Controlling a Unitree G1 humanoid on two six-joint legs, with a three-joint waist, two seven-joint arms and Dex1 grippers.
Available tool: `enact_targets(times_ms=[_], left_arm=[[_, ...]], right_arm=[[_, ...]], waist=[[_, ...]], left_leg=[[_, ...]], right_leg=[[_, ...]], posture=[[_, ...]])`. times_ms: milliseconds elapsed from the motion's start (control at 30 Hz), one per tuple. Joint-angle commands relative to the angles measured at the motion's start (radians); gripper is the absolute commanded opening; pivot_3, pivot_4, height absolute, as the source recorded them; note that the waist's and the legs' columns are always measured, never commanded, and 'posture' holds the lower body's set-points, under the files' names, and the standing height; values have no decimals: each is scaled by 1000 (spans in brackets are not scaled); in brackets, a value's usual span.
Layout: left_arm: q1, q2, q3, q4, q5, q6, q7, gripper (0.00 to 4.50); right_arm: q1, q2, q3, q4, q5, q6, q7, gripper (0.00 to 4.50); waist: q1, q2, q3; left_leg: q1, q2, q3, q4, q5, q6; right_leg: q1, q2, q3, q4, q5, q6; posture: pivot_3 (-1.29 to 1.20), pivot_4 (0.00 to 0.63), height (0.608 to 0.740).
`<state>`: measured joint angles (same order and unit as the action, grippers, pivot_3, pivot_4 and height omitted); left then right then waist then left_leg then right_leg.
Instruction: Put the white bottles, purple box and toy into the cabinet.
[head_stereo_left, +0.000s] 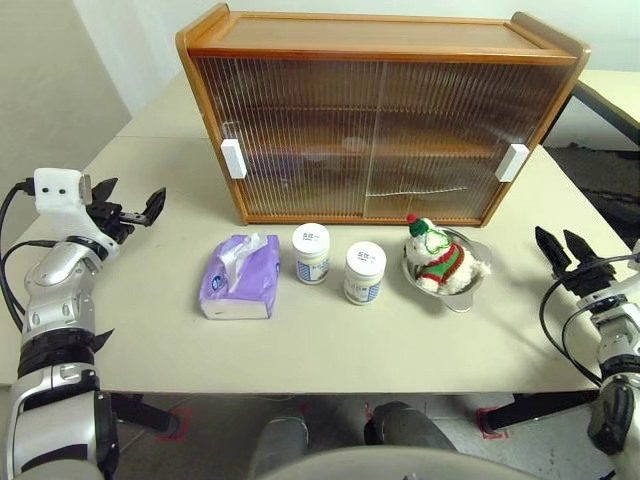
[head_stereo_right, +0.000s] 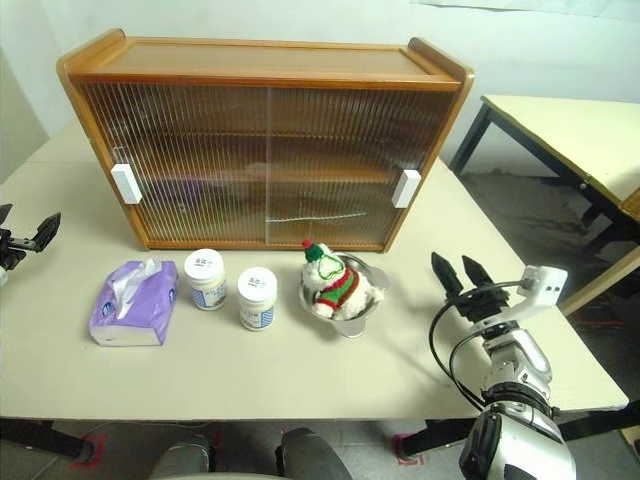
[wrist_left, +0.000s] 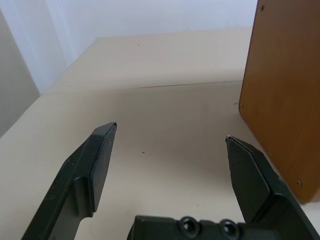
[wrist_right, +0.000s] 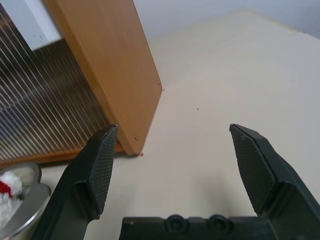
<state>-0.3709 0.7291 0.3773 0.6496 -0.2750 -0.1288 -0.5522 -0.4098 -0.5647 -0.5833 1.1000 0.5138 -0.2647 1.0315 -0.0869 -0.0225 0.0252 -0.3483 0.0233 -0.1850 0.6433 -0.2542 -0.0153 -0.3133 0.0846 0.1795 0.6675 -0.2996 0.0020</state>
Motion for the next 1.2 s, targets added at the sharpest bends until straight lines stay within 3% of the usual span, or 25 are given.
enact_targets(times_ms=[33, 500, 700, 833, 1200], left_arm=[[-9, -2, -1, -10, 4, 9, 2, 4486], [25, 20, 49, -54, -41, 39, -15, 4486], [45, 26, 55, -143, -99, 35, -134, 4486], [85, 23, 47, -228, -122, 61, -182, 4486], [103, -22, -59, -381, -79, 50, -246, 712]], right_arm=[[-20, -1, 11, -14, -5, 5, -9, 4500], [37, -19, 42, -135, 15, 107, 103, 4500], [246, -71, 79, -539, 174, 444, 342, 4500], [351, -123, 134, -758, 208, 585, 406, 4500], [302, -126, 204, -1000, 240, 691, 359, 4500]], waist=[[0, 0, 0], [1, 0, 0], [1, -1, -1], [-6, -2, -2], [-22, -7, -5]], left_leg=[[0, 0, 0, 0, 0, 0], [-1, 0, 0, 0, 0, 0], [-2, -2, 0, 0, 0, -1], [-2, -4, 2, 0, 1, -2], [-2, -5, 2, 4, 0, -2]], right_leg=[[0, 0, 0, 0, 0, 0], [0, 0, 0, 0, 0, 0], [-1, 0, -1, 0, -3, -1], [0, 0, -1, 0, -9, 5], [0, 0, -1, 1, -11, 9]], posture=[[-88, 0, 740], [-132, 0, 740], [-147, 0, 740], [-147, 0, 740], [-149, 0, 740]])
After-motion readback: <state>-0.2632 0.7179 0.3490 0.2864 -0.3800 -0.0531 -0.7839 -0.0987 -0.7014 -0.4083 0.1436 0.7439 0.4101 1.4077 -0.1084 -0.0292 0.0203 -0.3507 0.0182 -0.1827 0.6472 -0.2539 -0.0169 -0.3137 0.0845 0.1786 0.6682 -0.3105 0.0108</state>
